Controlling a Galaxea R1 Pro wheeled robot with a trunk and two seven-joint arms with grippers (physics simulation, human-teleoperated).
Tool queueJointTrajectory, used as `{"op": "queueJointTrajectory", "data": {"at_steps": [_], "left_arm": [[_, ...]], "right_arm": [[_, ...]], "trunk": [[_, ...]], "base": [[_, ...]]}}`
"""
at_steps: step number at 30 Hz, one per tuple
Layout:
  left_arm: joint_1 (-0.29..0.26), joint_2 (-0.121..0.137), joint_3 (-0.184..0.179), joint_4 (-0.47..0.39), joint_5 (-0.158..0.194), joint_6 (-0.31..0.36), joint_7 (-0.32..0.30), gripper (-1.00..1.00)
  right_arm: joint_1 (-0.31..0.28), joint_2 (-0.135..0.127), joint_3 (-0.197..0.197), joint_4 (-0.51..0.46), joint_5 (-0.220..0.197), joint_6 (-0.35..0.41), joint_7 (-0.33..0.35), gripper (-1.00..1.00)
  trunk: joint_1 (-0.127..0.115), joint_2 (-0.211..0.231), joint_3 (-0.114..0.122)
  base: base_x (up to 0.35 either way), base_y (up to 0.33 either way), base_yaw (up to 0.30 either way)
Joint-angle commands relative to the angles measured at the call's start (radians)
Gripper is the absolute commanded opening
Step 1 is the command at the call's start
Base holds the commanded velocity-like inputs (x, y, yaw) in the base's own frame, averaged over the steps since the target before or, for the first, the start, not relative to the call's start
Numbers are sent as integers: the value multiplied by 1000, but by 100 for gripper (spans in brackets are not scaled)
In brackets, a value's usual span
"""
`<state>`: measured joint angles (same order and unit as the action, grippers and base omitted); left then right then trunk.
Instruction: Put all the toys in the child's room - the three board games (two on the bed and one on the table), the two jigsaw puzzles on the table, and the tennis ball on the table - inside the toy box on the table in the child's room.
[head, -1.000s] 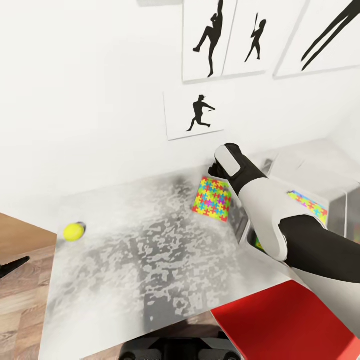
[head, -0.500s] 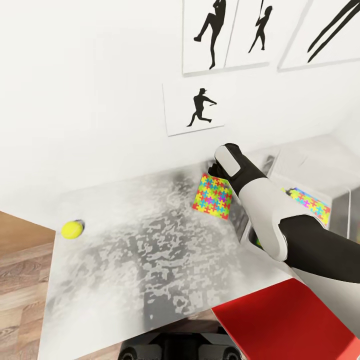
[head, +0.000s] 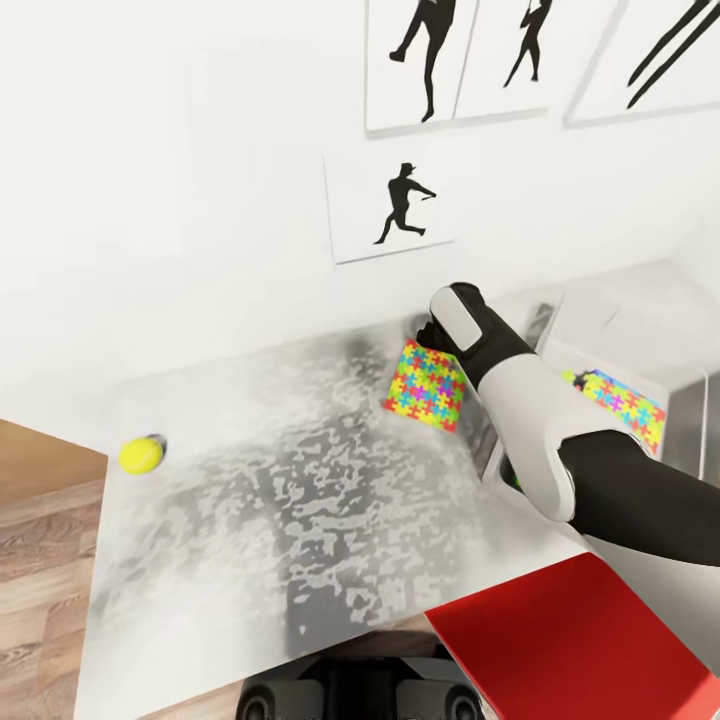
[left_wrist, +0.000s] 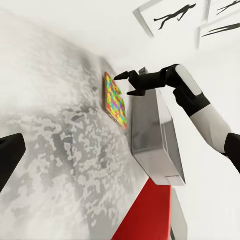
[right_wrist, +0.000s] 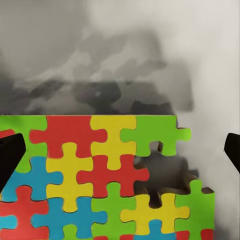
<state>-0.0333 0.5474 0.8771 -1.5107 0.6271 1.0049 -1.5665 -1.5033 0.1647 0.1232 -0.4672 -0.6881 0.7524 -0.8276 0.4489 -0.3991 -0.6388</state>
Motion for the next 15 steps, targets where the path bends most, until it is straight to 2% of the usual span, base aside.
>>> {"op": "queueJointTrajectory", "data": {"at_steps": [1, 15], "left_arm": [[0, 0, 0, 0, -1, 10, -4, 100], [0, -1, -1, 0, -1, 6, -4, 100]], "right_arm": [[0, -1, 6, 22, -11, -1, -4, 100], [4, 3, 10, -5, -8, -7, 0, 100]], "trunk": [[1, -1, -3], [1, -1, -7]], "base": [[0, 0, 0], [0, 0, 0]]}}
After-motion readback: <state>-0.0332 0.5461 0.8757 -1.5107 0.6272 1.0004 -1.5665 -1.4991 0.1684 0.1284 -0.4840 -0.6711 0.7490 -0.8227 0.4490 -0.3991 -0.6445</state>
